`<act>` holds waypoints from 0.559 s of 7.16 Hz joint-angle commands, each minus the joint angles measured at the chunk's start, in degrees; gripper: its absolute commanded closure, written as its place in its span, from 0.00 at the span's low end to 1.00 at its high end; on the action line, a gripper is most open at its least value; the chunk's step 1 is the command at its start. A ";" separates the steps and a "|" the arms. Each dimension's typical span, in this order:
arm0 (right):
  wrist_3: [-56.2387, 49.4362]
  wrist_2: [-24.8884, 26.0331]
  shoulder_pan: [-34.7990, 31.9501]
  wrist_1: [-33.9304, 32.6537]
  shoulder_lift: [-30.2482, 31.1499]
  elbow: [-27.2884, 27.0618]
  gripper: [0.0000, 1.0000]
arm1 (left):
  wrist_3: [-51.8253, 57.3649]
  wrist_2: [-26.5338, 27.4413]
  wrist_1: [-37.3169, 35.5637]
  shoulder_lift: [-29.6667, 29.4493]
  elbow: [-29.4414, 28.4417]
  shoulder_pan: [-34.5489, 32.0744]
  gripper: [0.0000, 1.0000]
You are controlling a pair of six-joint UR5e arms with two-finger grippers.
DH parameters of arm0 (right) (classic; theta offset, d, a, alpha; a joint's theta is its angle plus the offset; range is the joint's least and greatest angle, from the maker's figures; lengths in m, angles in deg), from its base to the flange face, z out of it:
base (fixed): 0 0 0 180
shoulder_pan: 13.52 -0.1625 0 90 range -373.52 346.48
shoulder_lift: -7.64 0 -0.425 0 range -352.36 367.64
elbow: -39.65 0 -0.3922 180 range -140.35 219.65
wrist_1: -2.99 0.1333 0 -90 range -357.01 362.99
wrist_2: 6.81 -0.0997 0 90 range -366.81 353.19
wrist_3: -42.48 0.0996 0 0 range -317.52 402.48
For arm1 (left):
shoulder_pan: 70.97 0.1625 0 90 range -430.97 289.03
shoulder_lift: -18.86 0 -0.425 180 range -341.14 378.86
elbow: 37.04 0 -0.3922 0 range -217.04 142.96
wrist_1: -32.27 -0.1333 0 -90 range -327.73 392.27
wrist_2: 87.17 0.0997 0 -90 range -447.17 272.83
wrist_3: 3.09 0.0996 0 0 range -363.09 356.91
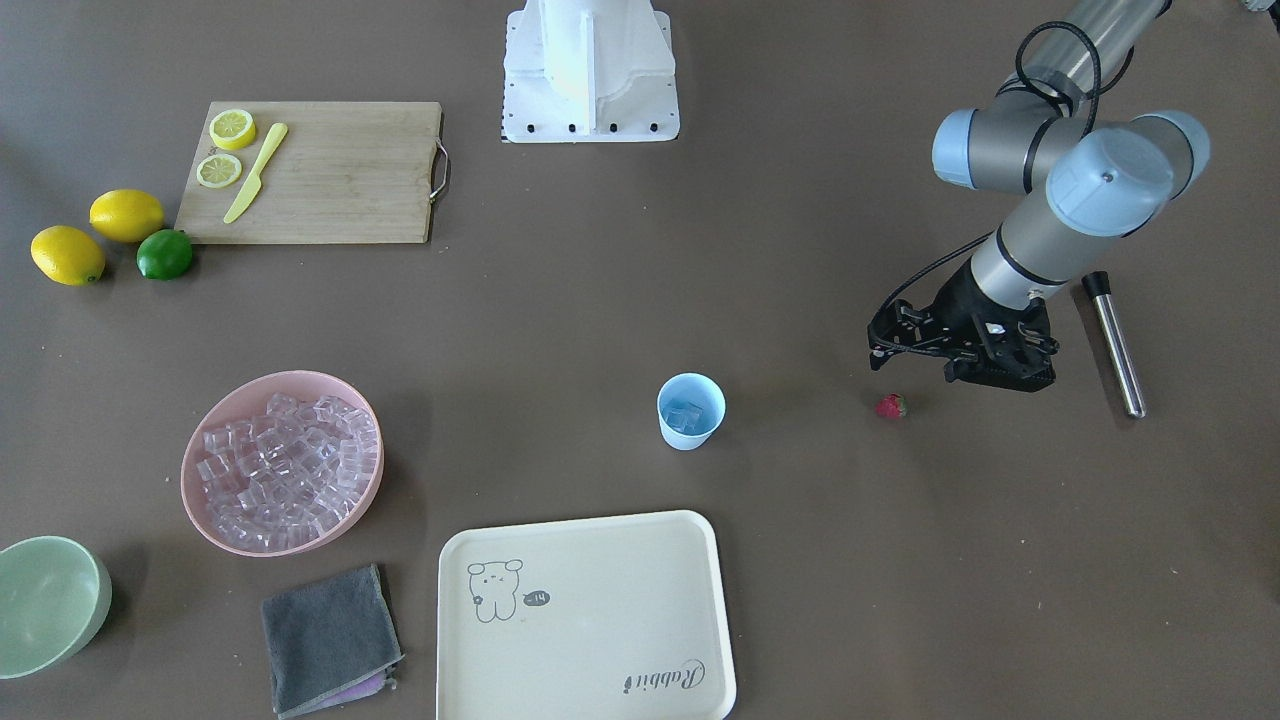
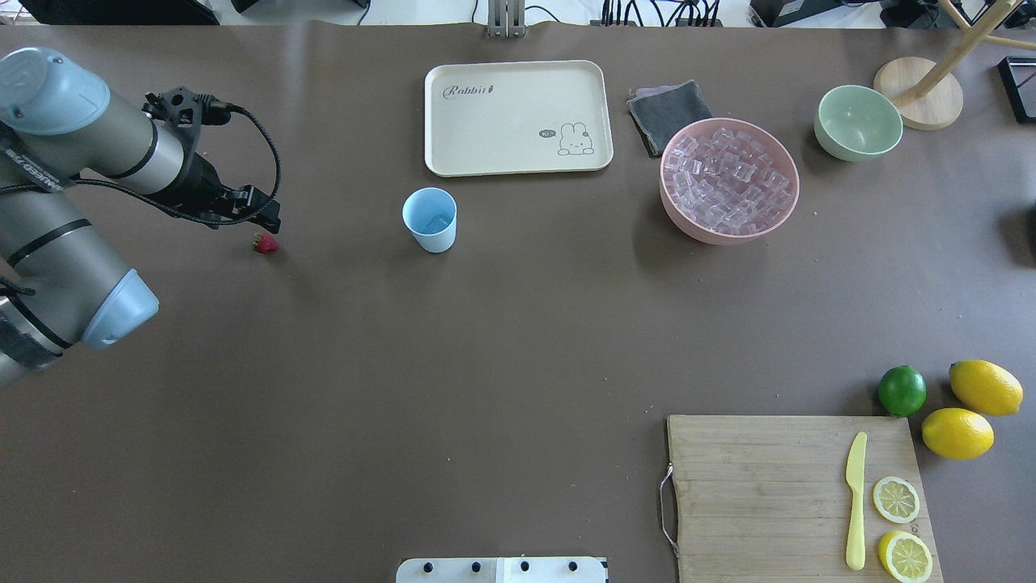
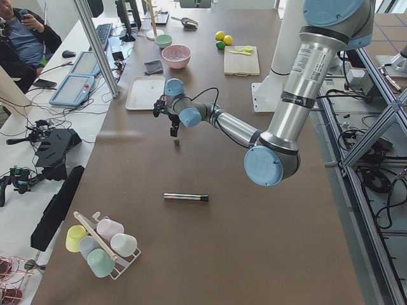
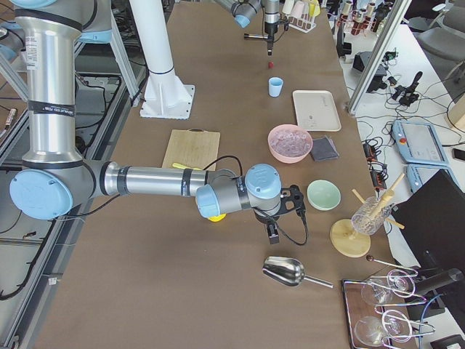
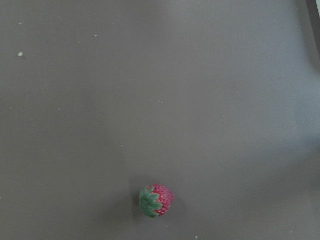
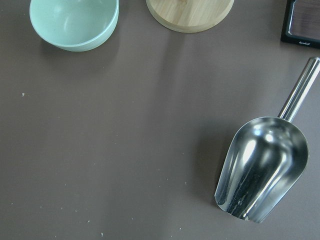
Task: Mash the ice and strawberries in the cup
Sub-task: 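Reach the left gripper down toward the red strawberry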
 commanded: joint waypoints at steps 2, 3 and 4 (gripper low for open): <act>-0.23 0.00 -0.05 0.18 0.78 0.04 0.02 | -0.12 5.11 0.94 -2.16 -4.31 3.89 0.07; -0.41 0.00 -0.13 0.09 0.96 0.21 0.02 | -0.12 6.69 2.26 -2.16 -5.28 5.20 0.07; -0.67 0.00 -0.31 0.09 1.04 0.13 0.02 | 0.14 6.70 3.66 -1.29 -5.73 5.22 0.07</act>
